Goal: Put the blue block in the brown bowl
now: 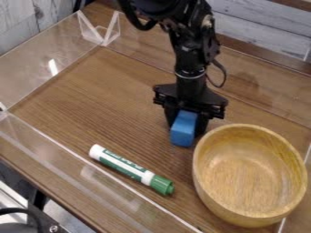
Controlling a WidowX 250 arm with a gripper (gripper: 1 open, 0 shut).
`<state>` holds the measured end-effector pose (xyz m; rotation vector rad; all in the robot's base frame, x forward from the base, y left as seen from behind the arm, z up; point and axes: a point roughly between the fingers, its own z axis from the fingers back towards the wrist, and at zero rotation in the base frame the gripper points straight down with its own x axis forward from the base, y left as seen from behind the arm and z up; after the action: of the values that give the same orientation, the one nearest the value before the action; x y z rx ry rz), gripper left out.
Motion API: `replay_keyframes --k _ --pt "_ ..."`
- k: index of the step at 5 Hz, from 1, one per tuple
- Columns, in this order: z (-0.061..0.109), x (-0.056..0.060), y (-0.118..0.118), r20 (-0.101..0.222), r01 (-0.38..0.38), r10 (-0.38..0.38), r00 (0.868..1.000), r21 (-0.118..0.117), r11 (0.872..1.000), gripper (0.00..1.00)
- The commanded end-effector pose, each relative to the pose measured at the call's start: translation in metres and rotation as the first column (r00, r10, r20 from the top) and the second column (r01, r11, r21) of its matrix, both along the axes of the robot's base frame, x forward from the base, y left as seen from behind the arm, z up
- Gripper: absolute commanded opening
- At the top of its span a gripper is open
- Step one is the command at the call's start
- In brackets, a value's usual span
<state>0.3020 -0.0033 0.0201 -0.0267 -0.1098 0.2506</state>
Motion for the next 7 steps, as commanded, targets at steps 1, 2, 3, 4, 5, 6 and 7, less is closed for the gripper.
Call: replay_keyframes --k 1,2,3,4,5,6,7 --pt "0.004 0.009 0.009 0.031 0.008 -0.008 0.999 0.006 1.000 0.00" --pt "0.004 0.010 0.012 0.035 0.017 -0.018 0.999 0.010 1.000 0.00" --pt "0.004 0.011 0.014 0.037 0.026 -0.026 0.999 0.015 1.000 0.00" --pt "0.003 0.011 0.016 0.038 0.036 -0.036 0.999 0.023 0.999 0.00" --pt "0.003 0.011 0.017 0.038 0.045 -0.046 0.998 0.030 0.999 0.00" --pt "0.003 0.010 0.019 0.037 0.054 -0.055 0.998 0.038 0.998 0.00" --pt "0.003 0.009 0.019 0.034 0.064 -0.066 0.997 0.044 0.997 0.00"
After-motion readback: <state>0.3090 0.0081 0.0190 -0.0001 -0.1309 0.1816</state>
